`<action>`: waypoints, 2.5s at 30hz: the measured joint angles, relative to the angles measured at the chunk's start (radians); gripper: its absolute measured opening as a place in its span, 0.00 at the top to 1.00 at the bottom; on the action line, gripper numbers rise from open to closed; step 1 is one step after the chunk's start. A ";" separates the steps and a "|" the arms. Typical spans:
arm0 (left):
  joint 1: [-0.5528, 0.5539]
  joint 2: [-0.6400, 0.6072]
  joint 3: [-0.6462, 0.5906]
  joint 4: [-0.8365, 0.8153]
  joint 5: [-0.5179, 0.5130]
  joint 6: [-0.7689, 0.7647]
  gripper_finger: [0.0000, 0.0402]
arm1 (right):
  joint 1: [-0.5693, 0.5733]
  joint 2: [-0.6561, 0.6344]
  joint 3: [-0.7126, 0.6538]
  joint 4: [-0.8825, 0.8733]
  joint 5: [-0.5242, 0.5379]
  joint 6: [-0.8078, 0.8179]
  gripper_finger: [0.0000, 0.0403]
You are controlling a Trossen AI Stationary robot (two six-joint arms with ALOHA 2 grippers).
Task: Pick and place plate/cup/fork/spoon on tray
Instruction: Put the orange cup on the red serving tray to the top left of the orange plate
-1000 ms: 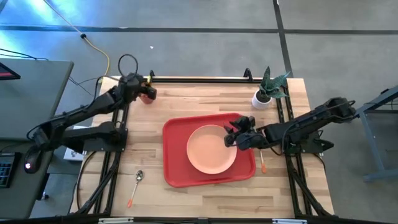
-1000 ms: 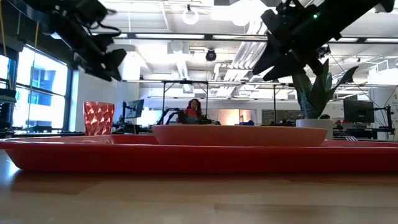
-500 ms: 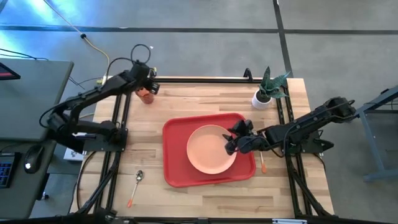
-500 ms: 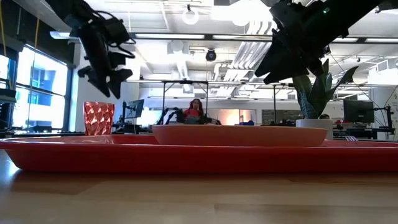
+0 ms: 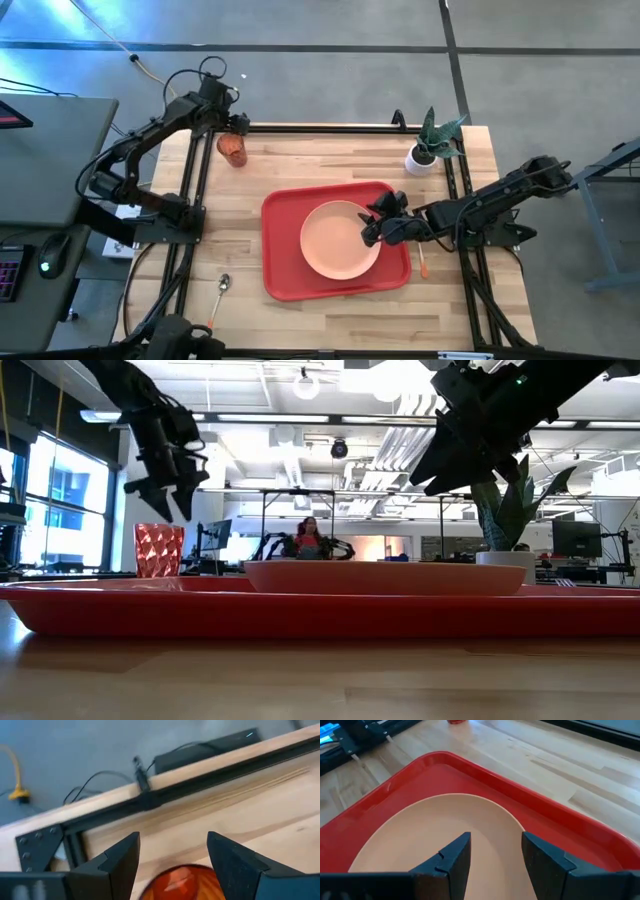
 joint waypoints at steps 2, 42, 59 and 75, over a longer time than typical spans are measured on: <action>0.000 0.029 -0.001 -0.008 -0.020 -0.007 0.45 | 0.000 0.000 0.000 0.000 -0.009 0.000 0.58; -0.136 -0.057 -0.022 -0.192 -0.197 0.089 0.45 | 0.001 0.000 0.000 -0.032 -0.059 0.000 0.58; -0.094 0.156 -0.023 -0.141 -0.160 0.138 0.45 | 0.001 0.000 0.000 -0.035 -0.079 0.008 0.58; -0.101 0.206 -0.023 -0.147 -0.132 0.169 0.85 | 0.001 0.000 0.000 -0.036 -0.077 0.000 0.58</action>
